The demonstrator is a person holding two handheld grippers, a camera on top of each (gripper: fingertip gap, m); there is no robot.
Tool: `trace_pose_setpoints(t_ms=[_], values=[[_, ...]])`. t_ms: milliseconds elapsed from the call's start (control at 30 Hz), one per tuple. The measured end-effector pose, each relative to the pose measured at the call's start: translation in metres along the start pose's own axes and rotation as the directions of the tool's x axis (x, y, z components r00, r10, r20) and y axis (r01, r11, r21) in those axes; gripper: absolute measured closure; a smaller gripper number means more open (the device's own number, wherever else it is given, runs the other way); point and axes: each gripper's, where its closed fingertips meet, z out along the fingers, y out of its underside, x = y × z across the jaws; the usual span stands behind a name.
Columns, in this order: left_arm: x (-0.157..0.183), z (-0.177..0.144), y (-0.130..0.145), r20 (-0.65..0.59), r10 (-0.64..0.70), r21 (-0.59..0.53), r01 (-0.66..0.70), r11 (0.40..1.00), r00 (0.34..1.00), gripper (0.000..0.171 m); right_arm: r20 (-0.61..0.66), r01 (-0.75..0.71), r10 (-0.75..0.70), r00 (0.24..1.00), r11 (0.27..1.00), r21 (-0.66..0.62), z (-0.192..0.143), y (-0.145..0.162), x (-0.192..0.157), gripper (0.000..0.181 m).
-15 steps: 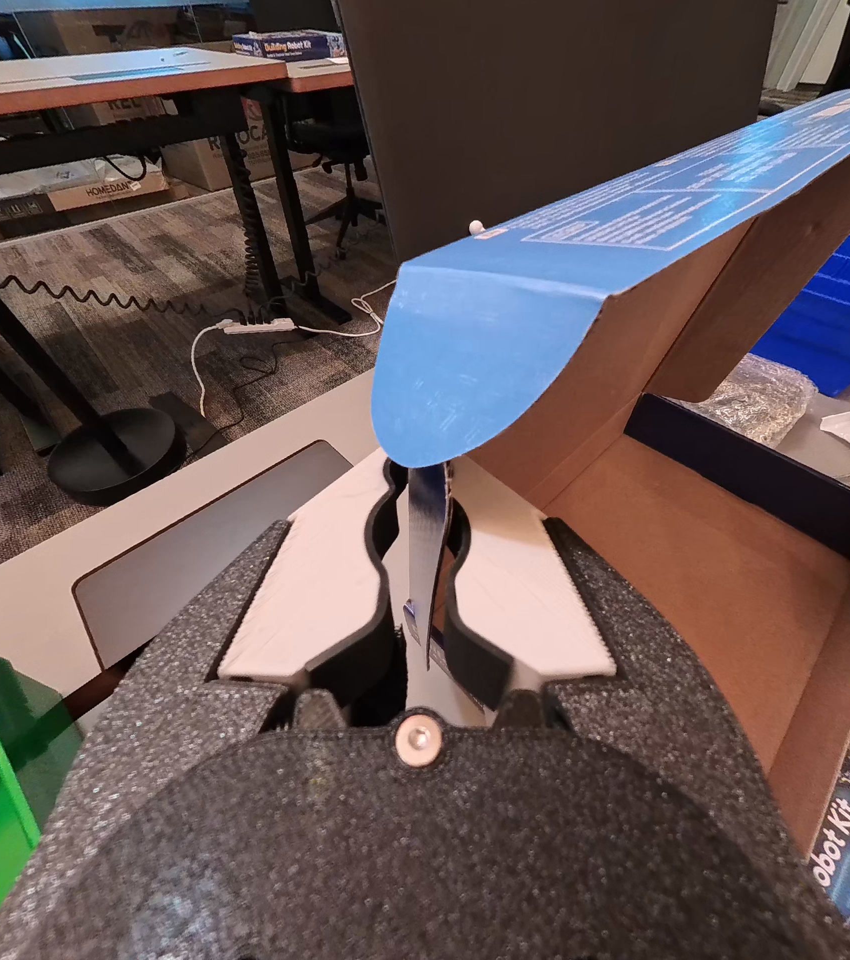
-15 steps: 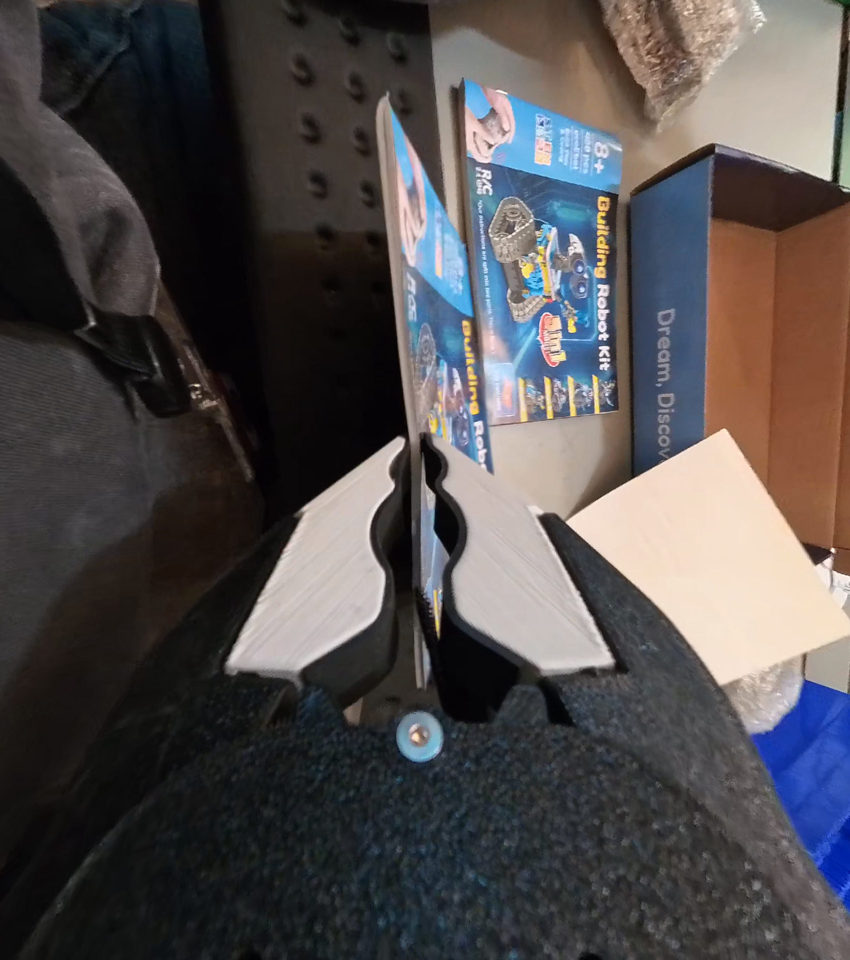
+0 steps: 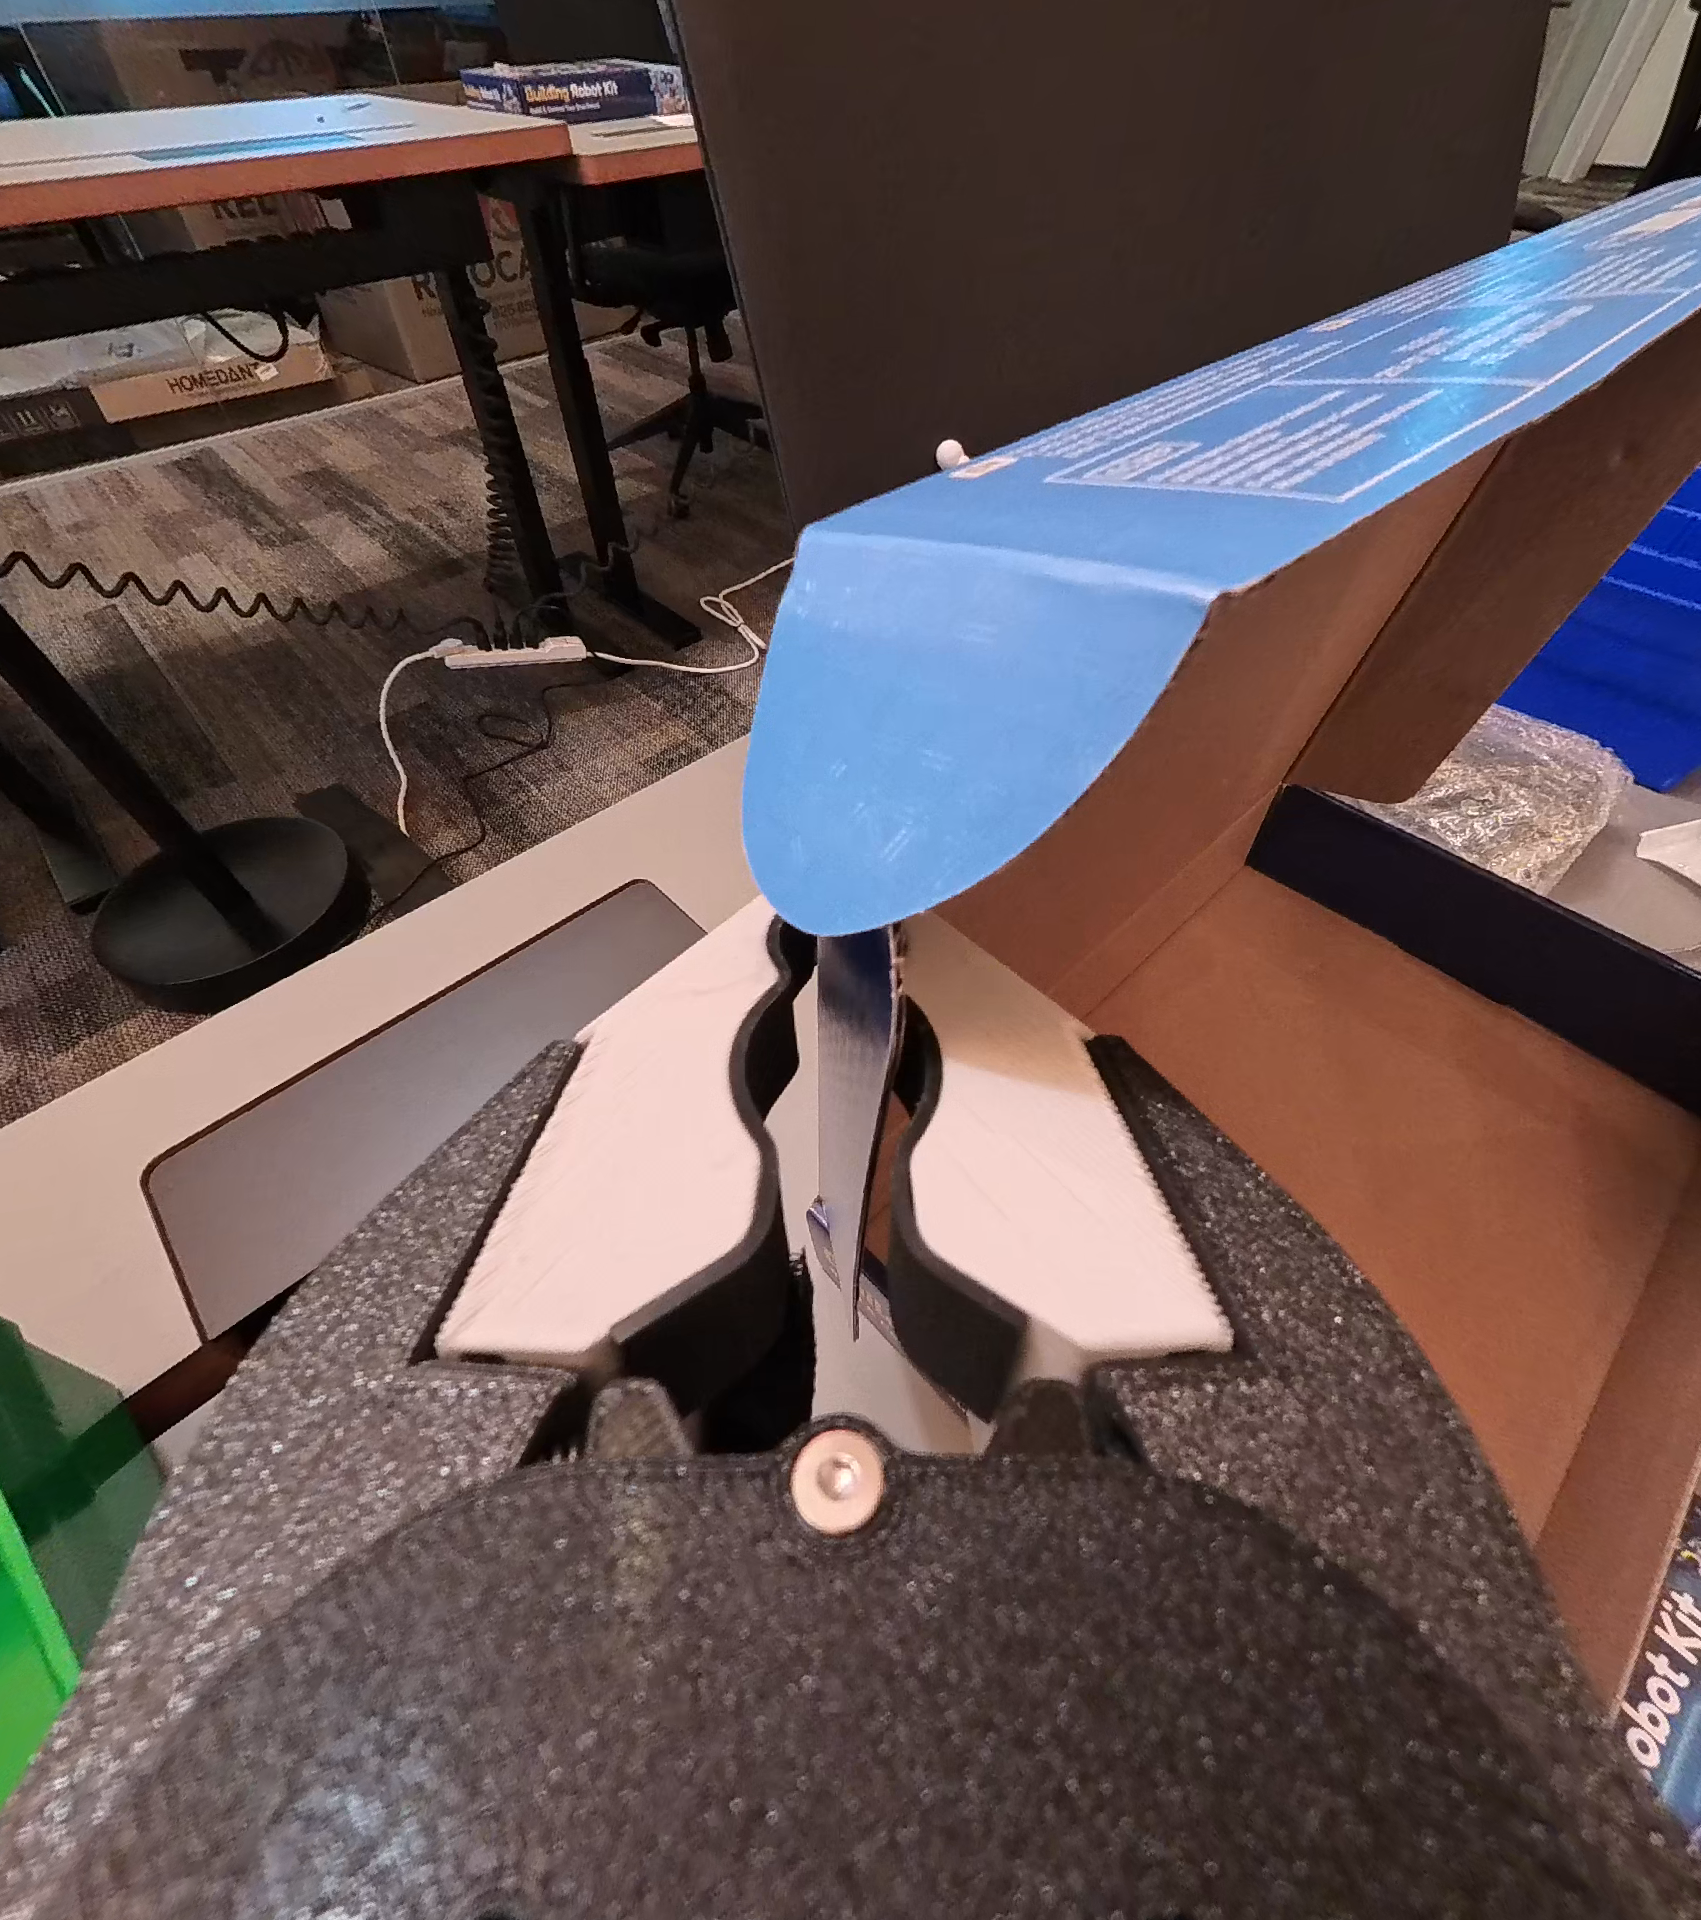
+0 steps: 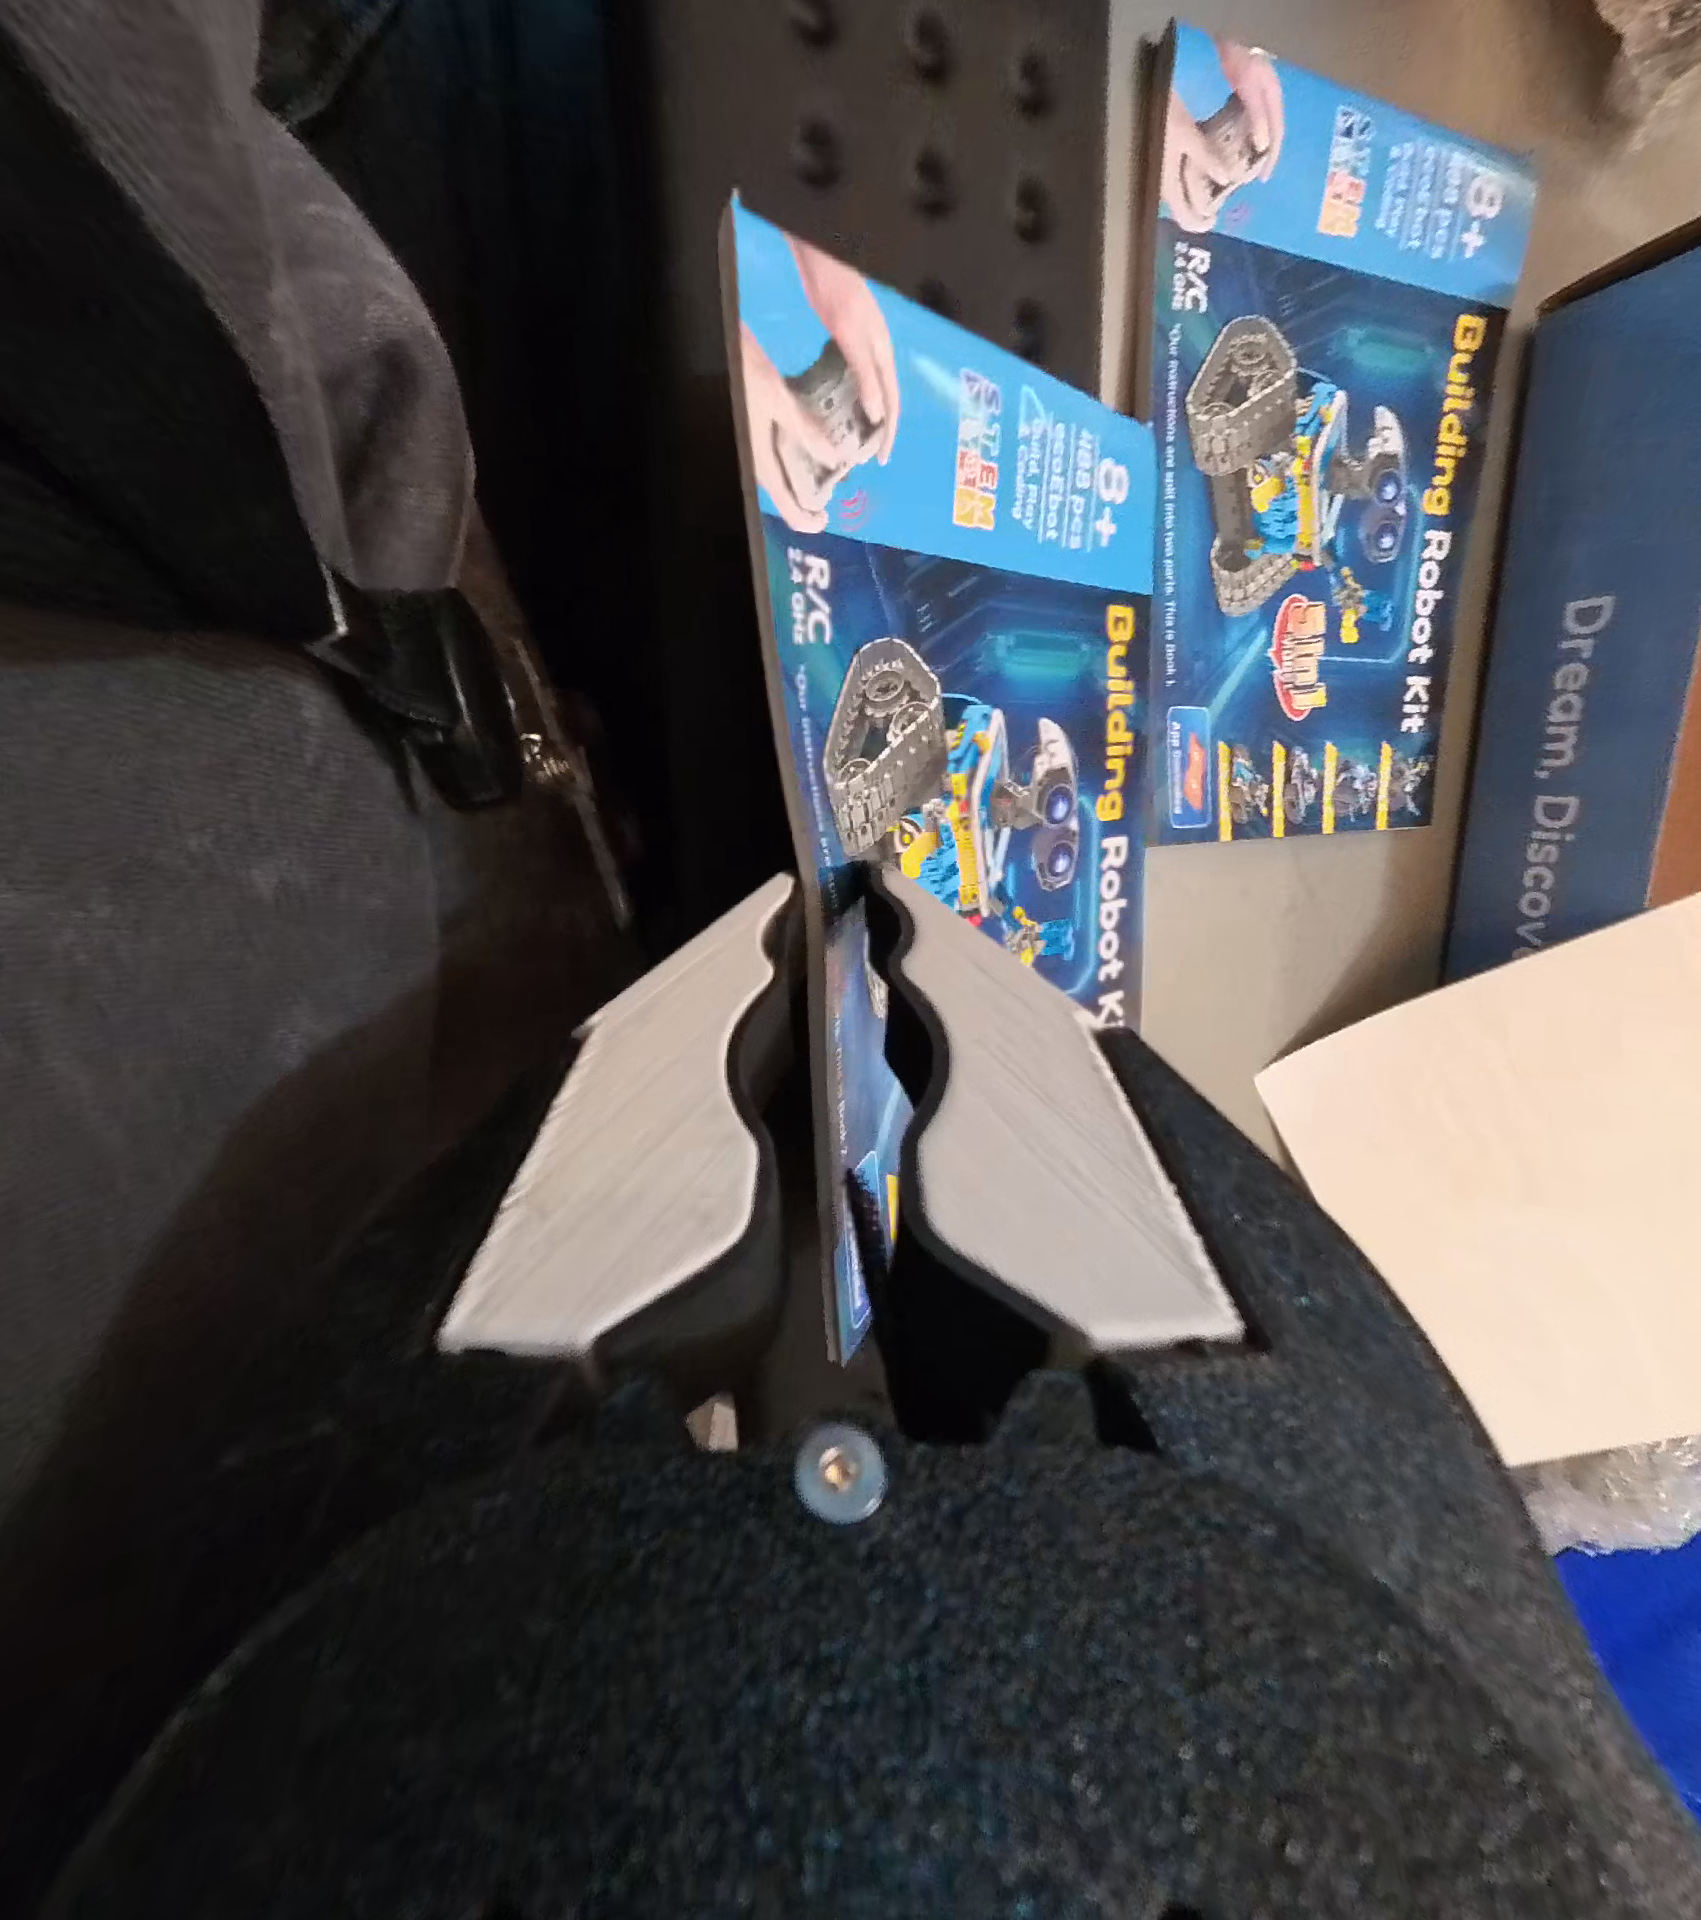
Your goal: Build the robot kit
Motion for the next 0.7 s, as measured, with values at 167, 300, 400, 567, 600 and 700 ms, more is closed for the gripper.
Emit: trace_pose_setpoints(t_ms=[167, 300, 400, 567, 600, 700], values=[[0.0002, 0.0000, -0.0001, -0.001, 0.000, 0.000, 0.000, 1.000, 1.000, 0.164, 0.004, 0.005, -0.005, 1.000, 1.000, -0.010, 0.0020, 0.0004, -0.0023, 0.173], [0.0002, 0.0000, 0.0000, -0.002, 0.000, -0.001, 0.000, 1.000, 1.000, 0.164, 0.010, 0.007, -0.007, 1.000, 1.000, -0.012, 0.0034, 0.0006, -0.0035, 0.172], [0.0003, 0.0000, 0.0000, -0.001, 0.001, -0.002, -0.001, 1.000, 1.000, 0.164, 0.014, 0.009, -0.008, 1.000, 1.000, -0.016, 0.0050, 0.0007, -0.0044, 0.171], [0.0003, 0.0000, -0.0001, -0.003, 0.001, -0.002, -0.001, 1.000, 1.000, 0.164, -0.005, 0.009, -0.009, 1.000, 1.000, -0.007, 0.0020, -0.0013, -0.0010, 0.171], [0.0002, 0.0000, -0.0001, -0.003, 0.001, -0.002, -0.001, 1.000, 1.000, 0.164, -0.012, 0.008, -0.008, 1.000, 1.000, -0.001, 0.0004, -0.0021, 0.0007, 0.173], [0.0002, 0.0000, 0.0000, -0.003, 0.001, -0.002, -0.001, 1.000, 1.000, 0.164, -0.016, -0.020, 0.020, 1.000, 1.000, 0.021, -0.0040, -0.0041, 0.0052, 0.173]])
